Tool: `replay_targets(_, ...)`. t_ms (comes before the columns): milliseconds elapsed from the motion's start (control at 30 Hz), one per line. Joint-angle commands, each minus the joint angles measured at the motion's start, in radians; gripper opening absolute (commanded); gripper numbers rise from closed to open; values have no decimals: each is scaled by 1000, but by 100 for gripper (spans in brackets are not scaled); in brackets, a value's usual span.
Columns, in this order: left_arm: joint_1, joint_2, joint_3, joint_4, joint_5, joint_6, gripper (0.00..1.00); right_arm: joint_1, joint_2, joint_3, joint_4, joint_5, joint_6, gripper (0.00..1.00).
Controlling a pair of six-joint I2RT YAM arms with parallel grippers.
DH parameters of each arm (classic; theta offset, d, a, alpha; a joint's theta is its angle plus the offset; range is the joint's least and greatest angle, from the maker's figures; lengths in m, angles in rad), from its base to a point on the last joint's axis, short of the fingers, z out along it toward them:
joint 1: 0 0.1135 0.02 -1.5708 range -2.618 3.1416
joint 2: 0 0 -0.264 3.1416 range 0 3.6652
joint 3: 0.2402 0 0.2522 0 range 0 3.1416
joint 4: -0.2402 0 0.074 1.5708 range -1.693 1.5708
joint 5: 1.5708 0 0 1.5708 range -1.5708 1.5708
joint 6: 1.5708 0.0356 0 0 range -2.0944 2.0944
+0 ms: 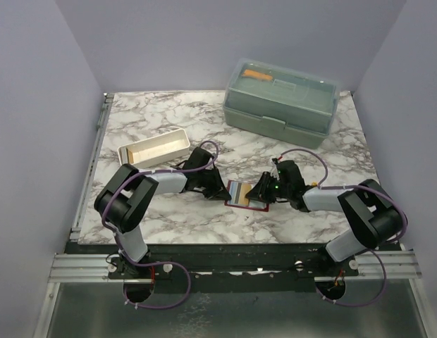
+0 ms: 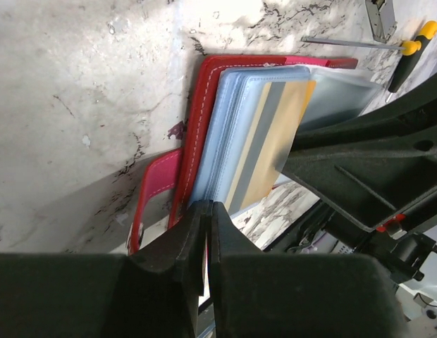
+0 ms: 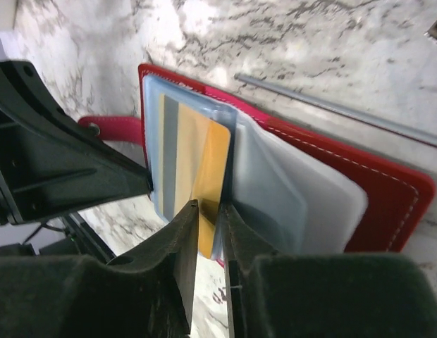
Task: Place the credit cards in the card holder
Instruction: Insert the credit card into the card holder.
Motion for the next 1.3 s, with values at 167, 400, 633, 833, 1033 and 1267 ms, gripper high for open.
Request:
replay_targets(167,12,-38,-1,-45,-35,34,12,12,-60,32,-239,84,-95,36)
replay_targets(400,17,58,58,-52,-51,61,6,12,10,68,-162,62,-151,37)
replay_targets(633,15,84,80,-63,-66,74,2,54,65,118,-74,-47,-272,31)
replay_targets(833,15,48,84,-90,-82,81,2,95,48,137,-162,84,-215,36)
replay_targets(1033,27,0,65,-130,-85,102,6,84,-35,146,-349,146,-155,38)
replay_targets(1267,49,-62,39,-140,-67,93,13,84,-40,129,-311,128,-141,32)
